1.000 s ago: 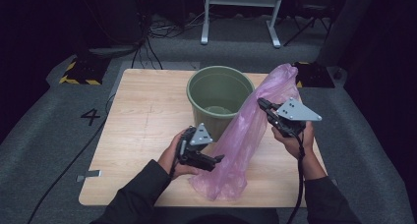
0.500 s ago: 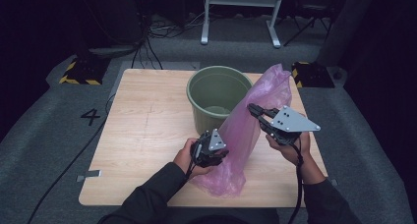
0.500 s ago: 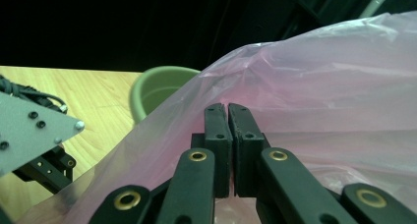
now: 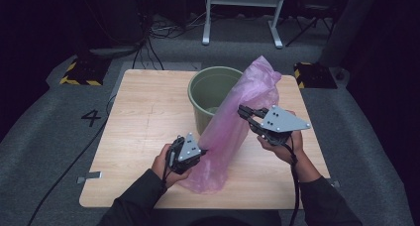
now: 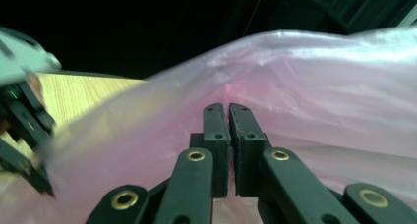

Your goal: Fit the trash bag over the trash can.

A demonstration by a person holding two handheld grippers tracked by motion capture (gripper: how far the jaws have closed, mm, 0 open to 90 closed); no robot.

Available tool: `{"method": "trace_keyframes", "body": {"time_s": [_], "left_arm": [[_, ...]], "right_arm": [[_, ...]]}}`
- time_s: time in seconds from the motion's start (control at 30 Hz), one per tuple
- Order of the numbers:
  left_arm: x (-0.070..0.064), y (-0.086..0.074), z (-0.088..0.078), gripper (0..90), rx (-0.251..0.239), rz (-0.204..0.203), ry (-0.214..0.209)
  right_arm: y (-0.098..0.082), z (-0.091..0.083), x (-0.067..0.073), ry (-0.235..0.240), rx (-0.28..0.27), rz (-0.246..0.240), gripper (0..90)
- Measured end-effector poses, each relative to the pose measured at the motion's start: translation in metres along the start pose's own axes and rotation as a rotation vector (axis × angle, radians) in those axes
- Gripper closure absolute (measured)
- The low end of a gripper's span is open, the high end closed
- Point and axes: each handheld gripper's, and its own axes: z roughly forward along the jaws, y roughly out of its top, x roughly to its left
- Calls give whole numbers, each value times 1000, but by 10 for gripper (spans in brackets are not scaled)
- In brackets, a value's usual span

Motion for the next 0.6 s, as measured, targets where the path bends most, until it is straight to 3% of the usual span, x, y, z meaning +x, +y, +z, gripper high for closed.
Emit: {"method": "trace_keyframes", "body": {"time_s": [0.17, 0.3, 0.37, 0.4, 0.43, 0.47, 0.57, 0.6], "left_arm": [[8, -7, -17, 891, -12, -23, 29], [16, -11, -28, 891, -23, -38, 48], [18, -12, -30, 891, -25, -42, 48], [20, -13, -31, 891, -27, -49, 47], [21, -13, -31, 892, -28, -50, 41], [23, -14, -33, 892, -23, -50, 46], [25, -14, -35, 891, -29, -54, 48], [26, -13, -37, 892, -34, -54, 56]], "right_arm": [[-5, 15, -4, 30, 17, 54, 864], [-9, 35, -7, 45, 61, 88, 825], [-10, 39, -7, 43, 71, 94, 773], [-11, 42, -8, 27, 83, 100, 714], [-13, 46, -11, 17, 104, 127, 596], [-14, 47, -13, 29, 108, 145, 545], [-17, 48, -15, 21, 120, 166, 466], [-20, 47, -19, 24, 119, 192, 413]]}}
